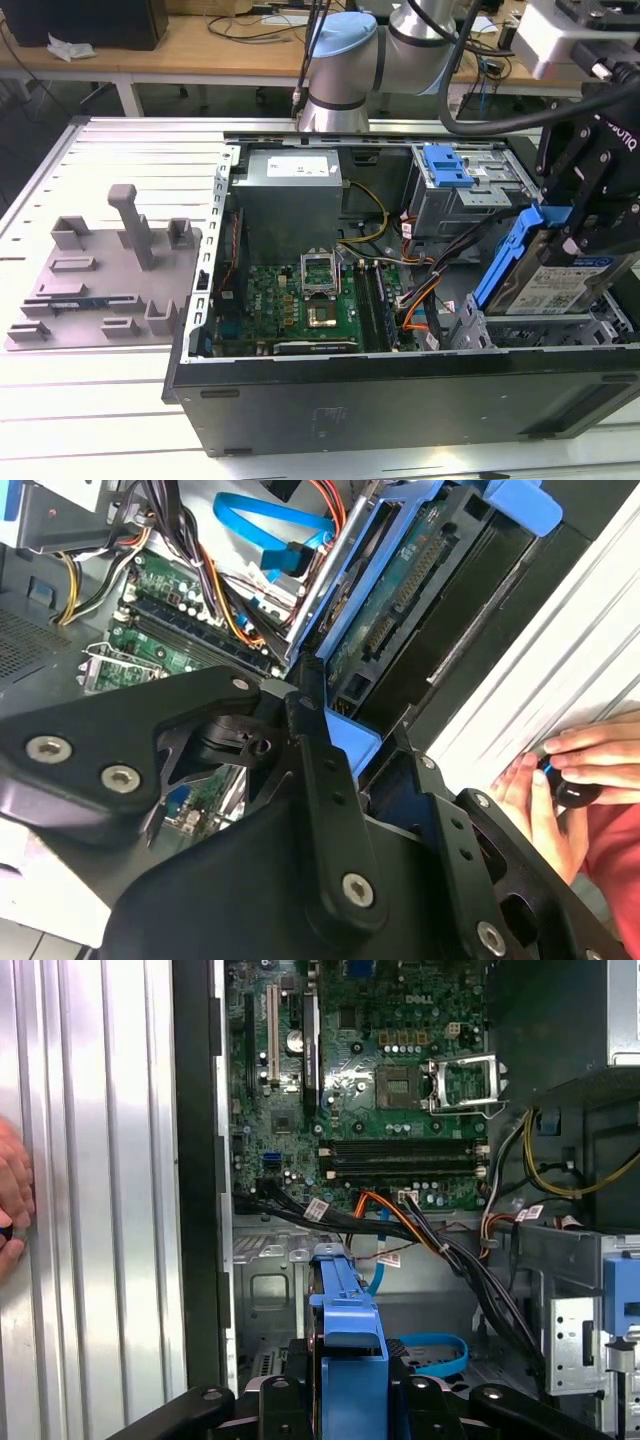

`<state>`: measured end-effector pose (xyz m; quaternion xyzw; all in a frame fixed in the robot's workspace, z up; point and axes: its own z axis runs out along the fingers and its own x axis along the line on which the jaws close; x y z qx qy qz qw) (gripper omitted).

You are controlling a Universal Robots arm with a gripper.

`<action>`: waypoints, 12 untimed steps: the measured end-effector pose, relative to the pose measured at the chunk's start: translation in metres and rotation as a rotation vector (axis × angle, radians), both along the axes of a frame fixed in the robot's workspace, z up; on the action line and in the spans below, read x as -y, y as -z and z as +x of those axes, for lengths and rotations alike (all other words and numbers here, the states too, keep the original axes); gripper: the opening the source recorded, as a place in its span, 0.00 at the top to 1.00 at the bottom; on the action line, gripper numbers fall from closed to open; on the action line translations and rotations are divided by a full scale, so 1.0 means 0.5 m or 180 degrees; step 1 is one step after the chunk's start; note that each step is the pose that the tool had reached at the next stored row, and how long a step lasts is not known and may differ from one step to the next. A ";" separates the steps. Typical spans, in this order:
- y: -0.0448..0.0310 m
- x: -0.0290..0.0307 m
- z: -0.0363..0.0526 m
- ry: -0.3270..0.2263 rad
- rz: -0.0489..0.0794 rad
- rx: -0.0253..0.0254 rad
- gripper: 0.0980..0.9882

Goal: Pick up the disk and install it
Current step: 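Insert the disk into the insertion slot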

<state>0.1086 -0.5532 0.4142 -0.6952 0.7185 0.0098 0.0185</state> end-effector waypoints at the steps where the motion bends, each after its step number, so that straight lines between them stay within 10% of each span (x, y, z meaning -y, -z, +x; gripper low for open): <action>1: 0.003 0.000 0.000 0.0000 0.0000 0.0000 0.70; 12: 0.016 0.001 0.000 0.0001 0.0000 0.0000 0.55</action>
